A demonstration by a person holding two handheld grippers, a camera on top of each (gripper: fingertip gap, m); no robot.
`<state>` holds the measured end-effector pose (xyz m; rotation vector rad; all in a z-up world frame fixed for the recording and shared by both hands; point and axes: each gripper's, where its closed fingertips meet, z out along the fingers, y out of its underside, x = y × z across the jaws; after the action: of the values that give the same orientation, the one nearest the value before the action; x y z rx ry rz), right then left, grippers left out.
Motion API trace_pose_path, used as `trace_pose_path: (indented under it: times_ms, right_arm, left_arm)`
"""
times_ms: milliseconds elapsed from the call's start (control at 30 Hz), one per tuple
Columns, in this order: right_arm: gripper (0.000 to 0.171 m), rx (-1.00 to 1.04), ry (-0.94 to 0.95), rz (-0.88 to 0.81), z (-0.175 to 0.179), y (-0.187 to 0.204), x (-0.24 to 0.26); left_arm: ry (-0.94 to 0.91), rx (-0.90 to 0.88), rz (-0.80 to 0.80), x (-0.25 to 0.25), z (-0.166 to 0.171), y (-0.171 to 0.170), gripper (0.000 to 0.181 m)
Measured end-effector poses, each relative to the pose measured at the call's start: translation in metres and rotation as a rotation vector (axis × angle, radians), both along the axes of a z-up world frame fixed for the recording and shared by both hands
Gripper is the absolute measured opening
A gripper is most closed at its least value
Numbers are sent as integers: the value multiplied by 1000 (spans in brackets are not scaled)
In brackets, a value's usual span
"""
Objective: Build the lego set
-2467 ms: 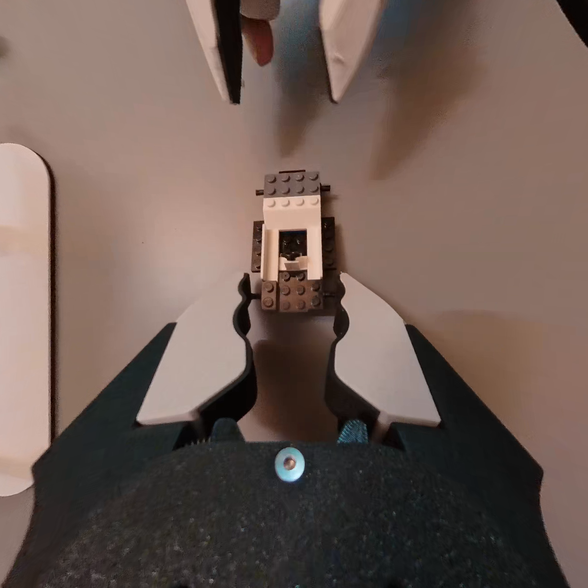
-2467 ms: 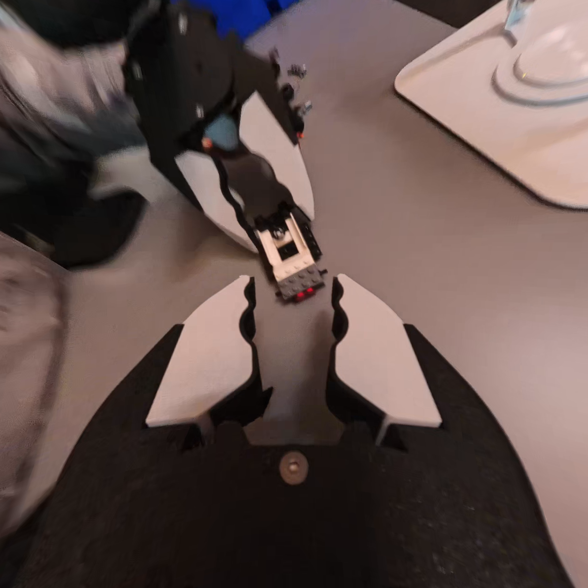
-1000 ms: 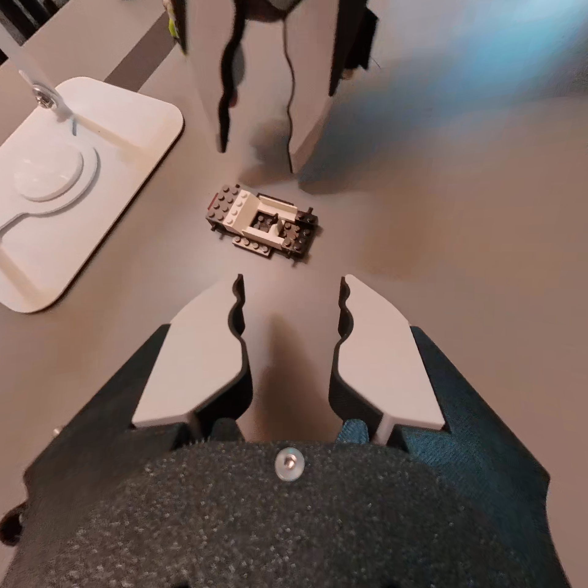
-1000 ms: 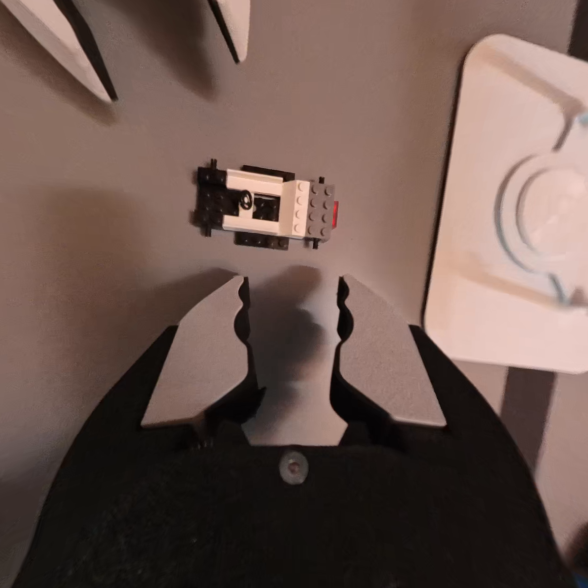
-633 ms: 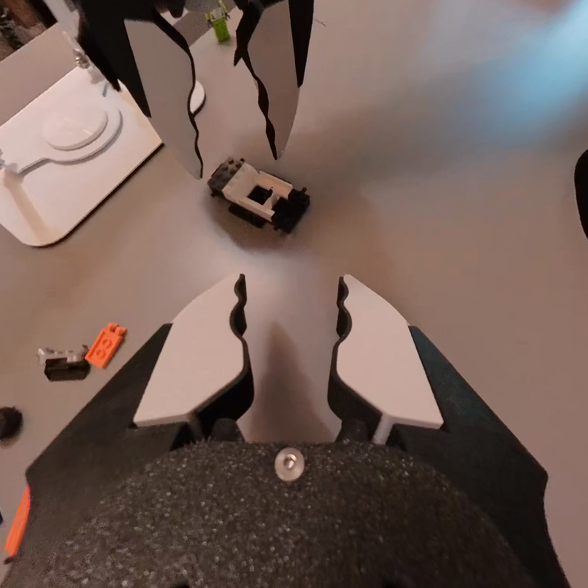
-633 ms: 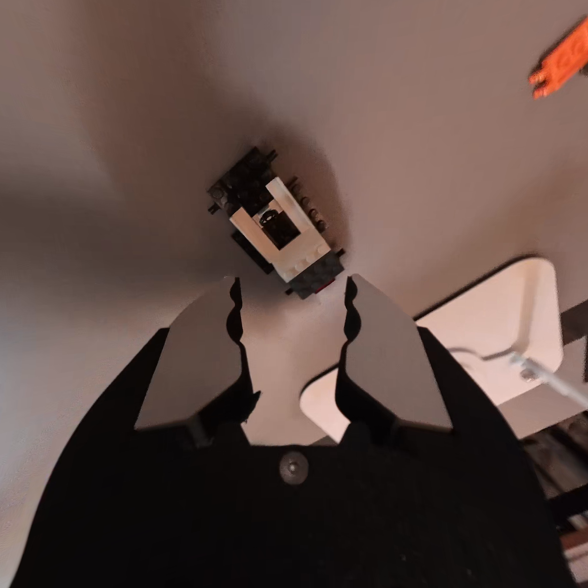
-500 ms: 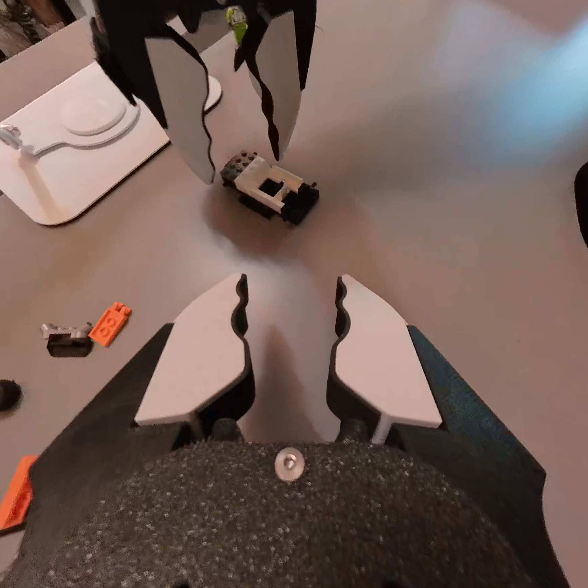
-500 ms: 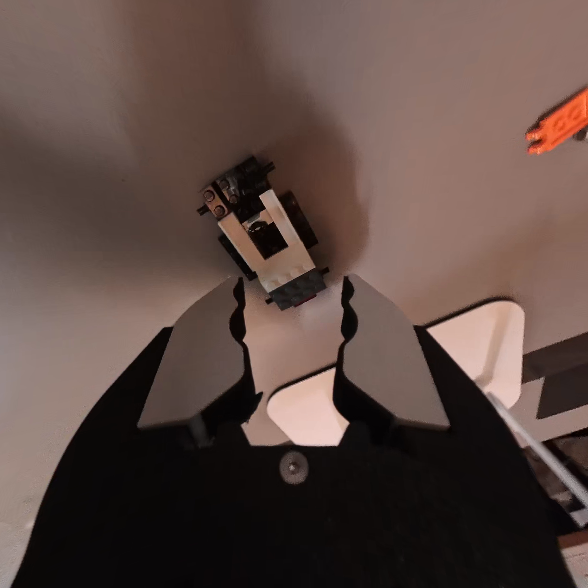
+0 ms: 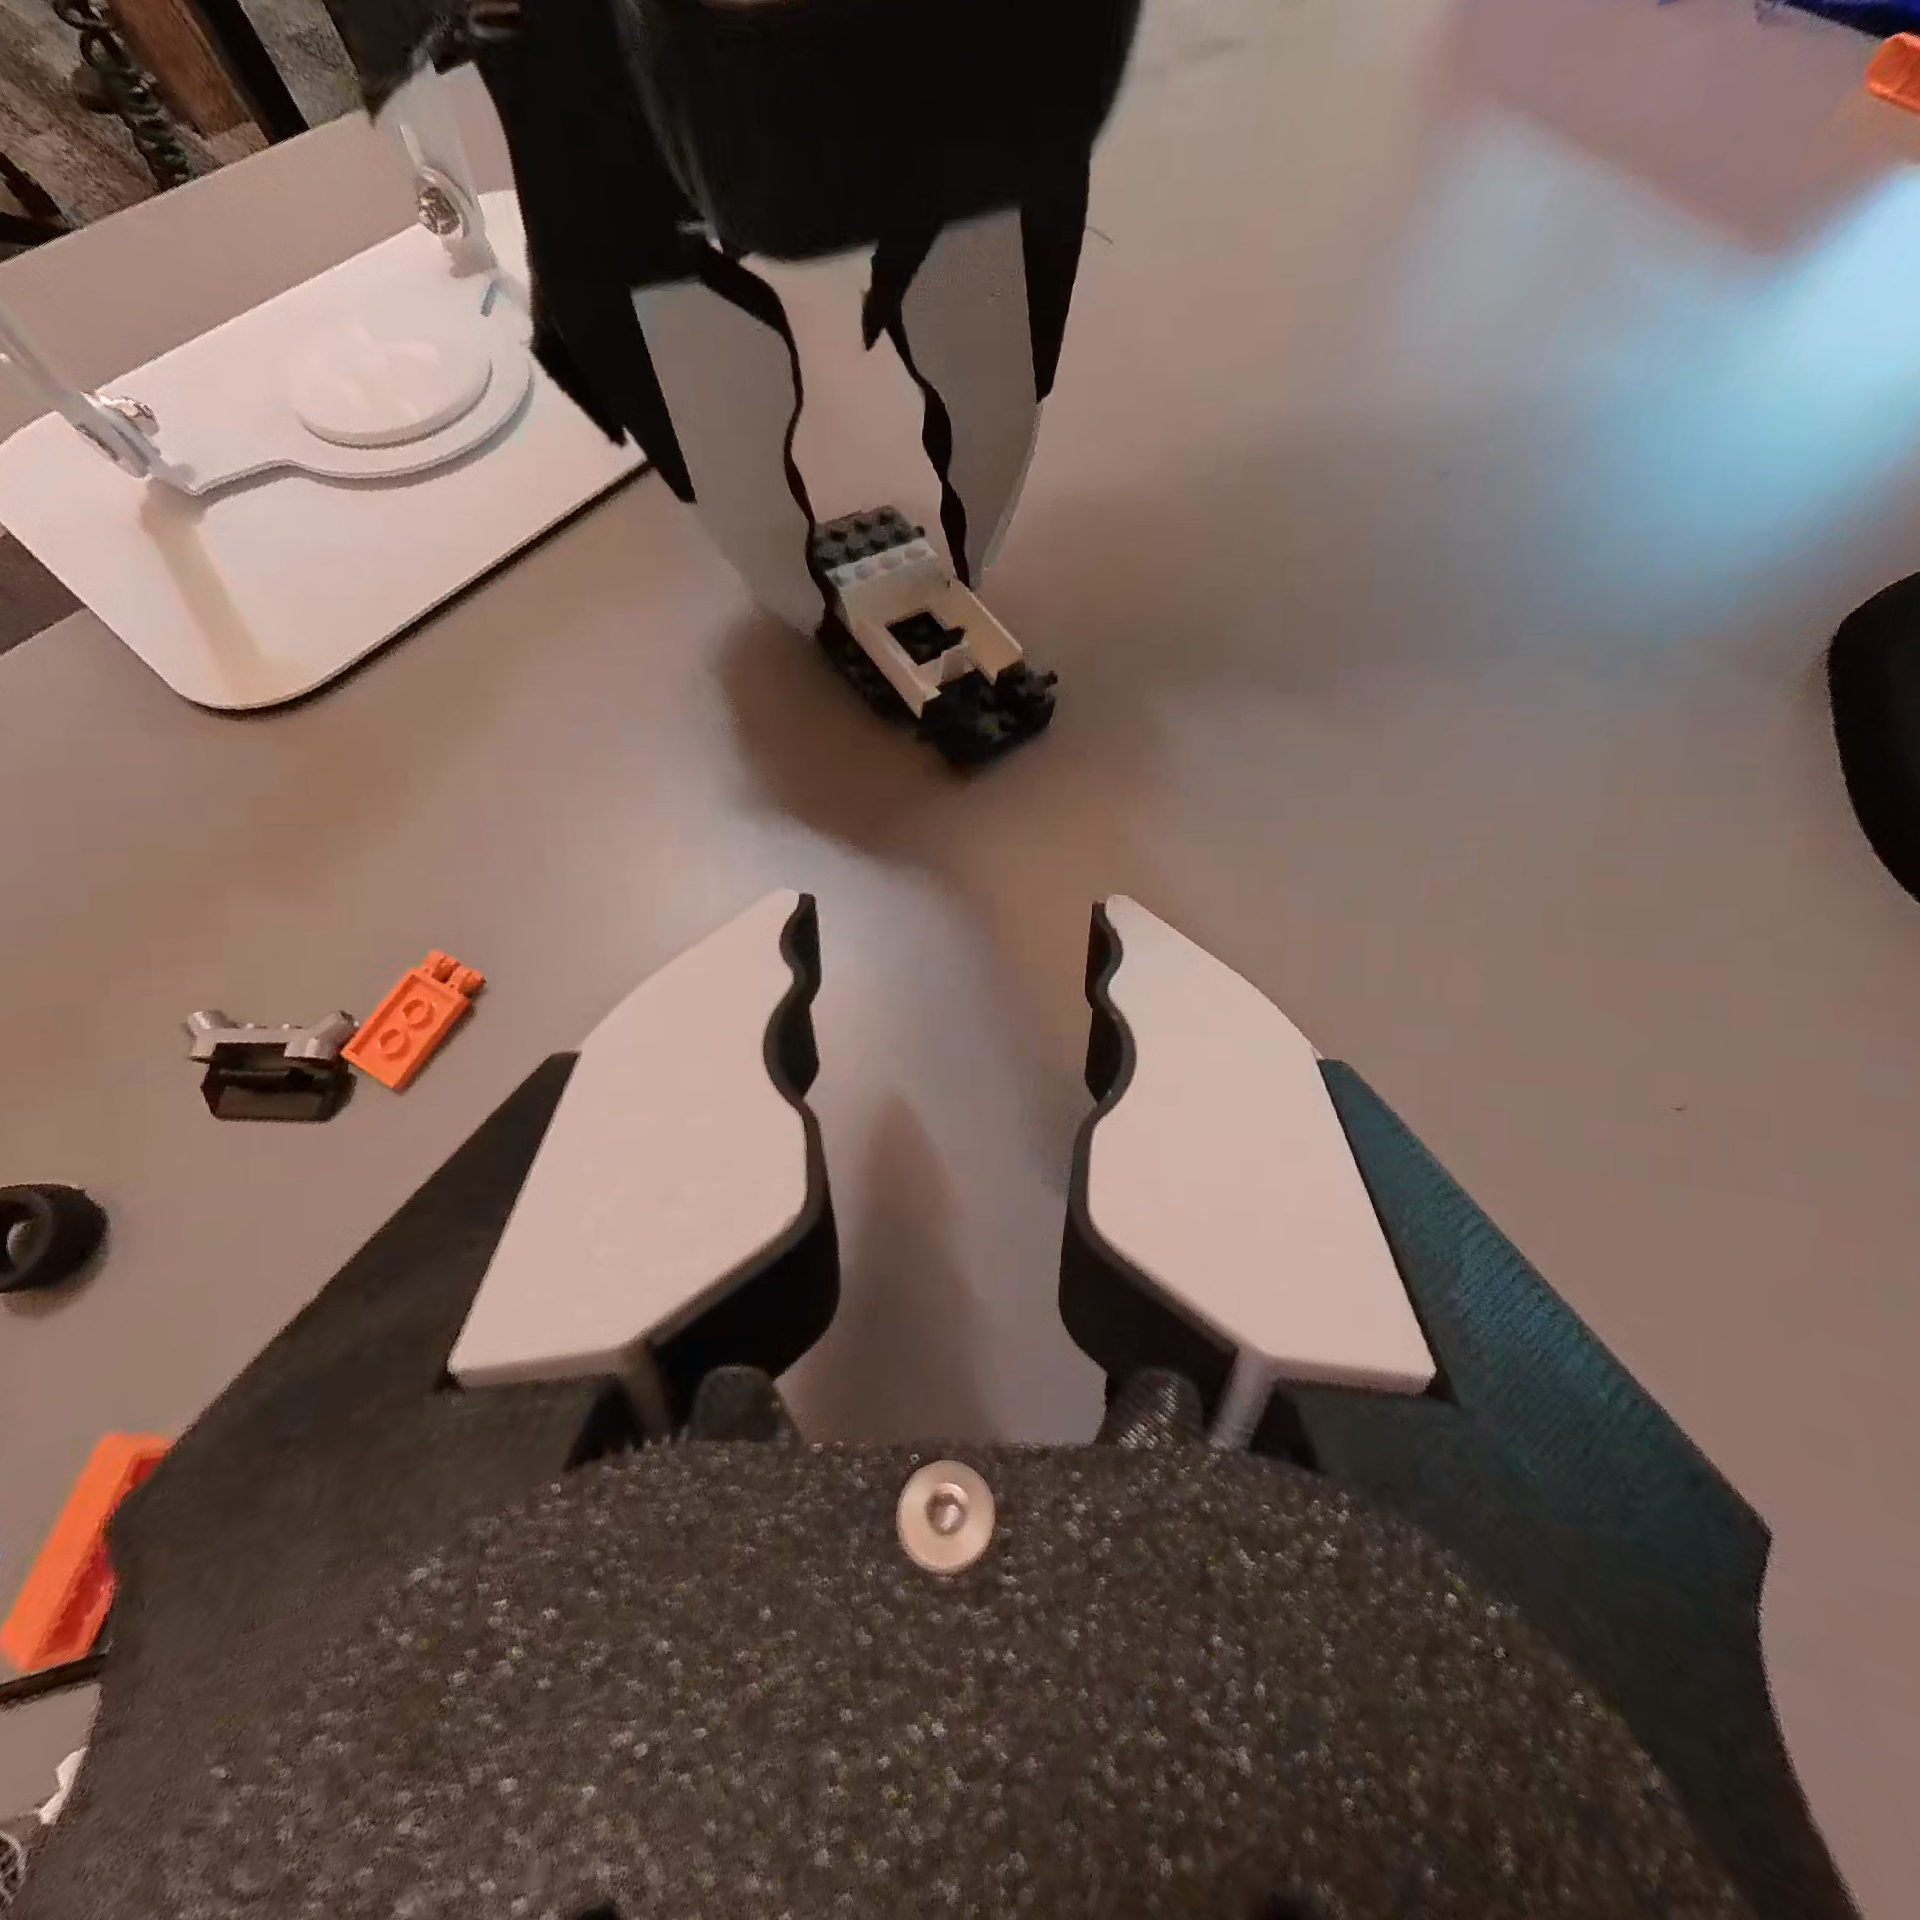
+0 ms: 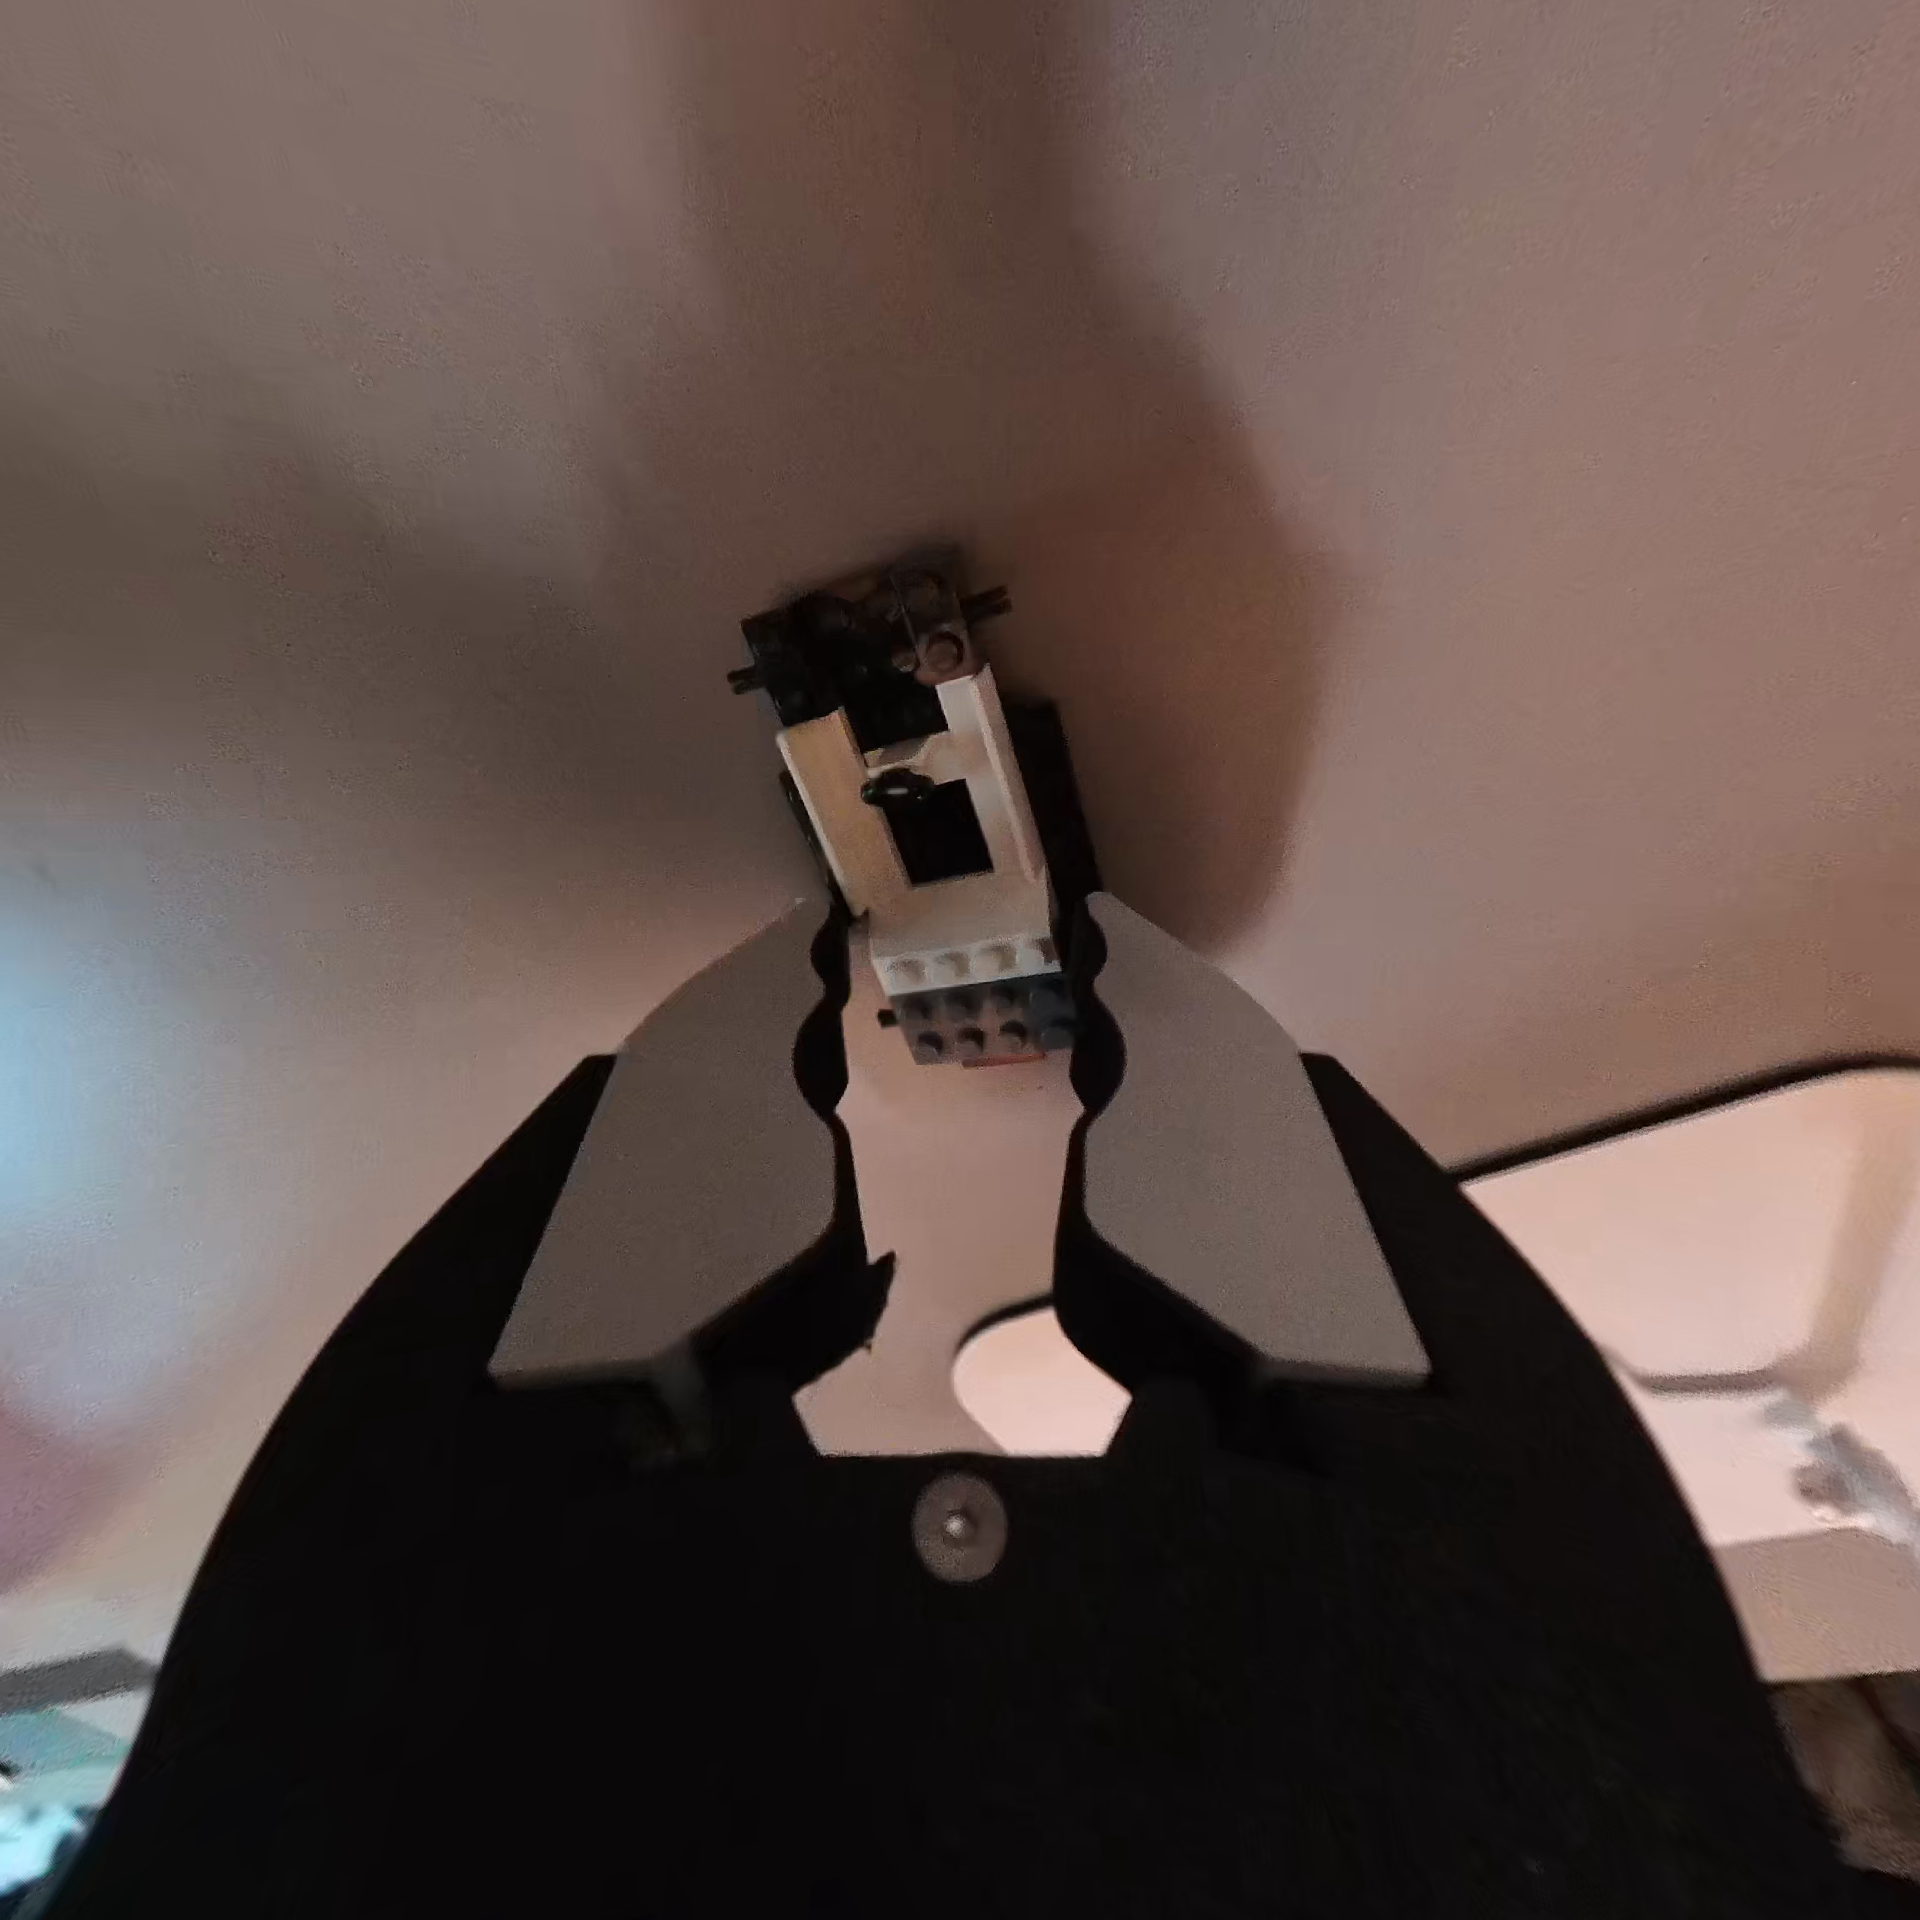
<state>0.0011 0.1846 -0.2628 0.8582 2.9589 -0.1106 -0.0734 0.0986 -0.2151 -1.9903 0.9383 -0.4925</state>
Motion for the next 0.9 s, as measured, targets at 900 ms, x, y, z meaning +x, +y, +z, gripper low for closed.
trace_pose_path:
  times_ms: [900]
  right_arm:
    - [40,-65,164,-1389,-1,-60,49]
  left_arm:
    - [-42,-2,-38,21,-1,-12,44]
